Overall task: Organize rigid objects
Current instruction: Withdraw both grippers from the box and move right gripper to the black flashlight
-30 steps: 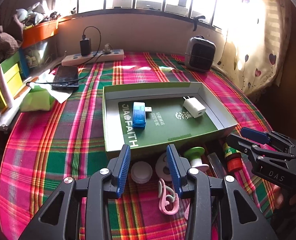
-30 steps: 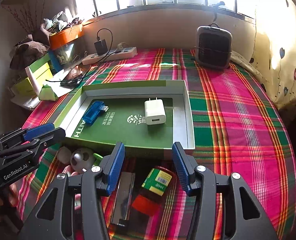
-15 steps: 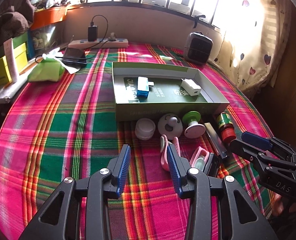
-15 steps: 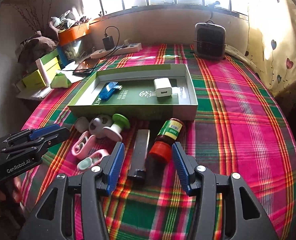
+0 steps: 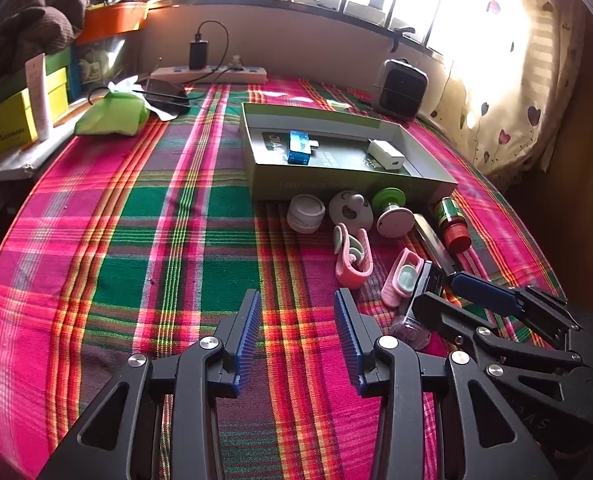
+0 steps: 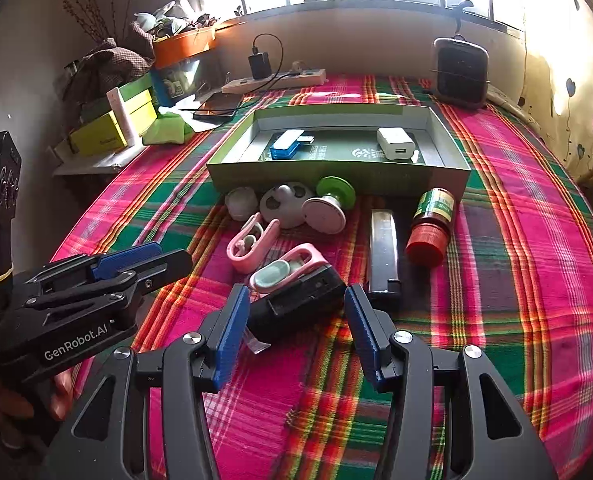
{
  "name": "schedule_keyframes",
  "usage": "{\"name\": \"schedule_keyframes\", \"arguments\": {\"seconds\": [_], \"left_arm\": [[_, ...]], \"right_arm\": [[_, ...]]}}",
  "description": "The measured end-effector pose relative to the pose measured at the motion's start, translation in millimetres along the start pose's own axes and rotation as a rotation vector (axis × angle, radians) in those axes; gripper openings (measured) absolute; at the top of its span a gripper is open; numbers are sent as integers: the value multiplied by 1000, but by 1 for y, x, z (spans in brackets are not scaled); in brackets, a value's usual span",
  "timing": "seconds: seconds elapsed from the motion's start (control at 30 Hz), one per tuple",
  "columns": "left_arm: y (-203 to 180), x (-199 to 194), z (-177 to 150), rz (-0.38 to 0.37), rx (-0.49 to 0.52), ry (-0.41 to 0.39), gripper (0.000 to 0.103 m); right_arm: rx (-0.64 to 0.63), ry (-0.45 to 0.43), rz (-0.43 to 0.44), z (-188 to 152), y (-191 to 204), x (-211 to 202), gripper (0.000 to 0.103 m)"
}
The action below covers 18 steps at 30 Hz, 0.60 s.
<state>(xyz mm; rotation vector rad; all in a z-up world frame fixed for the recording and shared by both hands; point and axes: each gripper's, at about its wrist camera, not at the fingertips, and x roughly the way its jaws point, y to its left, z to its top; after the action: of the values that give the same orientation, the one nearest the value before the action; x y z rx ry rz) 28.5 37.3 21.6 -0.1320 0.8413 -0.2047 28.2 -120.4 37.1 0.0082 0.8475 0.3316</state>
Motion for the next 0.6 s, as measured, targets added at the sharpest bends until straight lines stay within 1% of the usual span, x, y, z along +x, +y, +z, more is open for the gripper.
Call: {"name": "schedule_keyframes", "arguments": {"seconds": [0.07,0.13,0.17,0.33,0.4,0.5,0.6], "left_arm": [[1,-1,-1,-1,-3,0,37],[4,-2,-2,10,-8,-2,37],[5,-3,-2,3,-13,-2,37],[8,-2,-2,-4,-14,-1,37],[8,-2,-2,-8,-15,1,37],[8,-1,-1,-15,-14,2,37],[6,1,-1,-27,-7,6,37]], "right_arm": [[9,2,-11,0,3,2,52],[18,8,-17,1,6,6,57],[17,11,-16,1,8,7,60],[11,43,-48,-3,11,14,60],[7,43,-60,-4,11,14,61],[-2,39,-102,-7,8,9,61],[17,43,-122,-11,0,4,61]]}}
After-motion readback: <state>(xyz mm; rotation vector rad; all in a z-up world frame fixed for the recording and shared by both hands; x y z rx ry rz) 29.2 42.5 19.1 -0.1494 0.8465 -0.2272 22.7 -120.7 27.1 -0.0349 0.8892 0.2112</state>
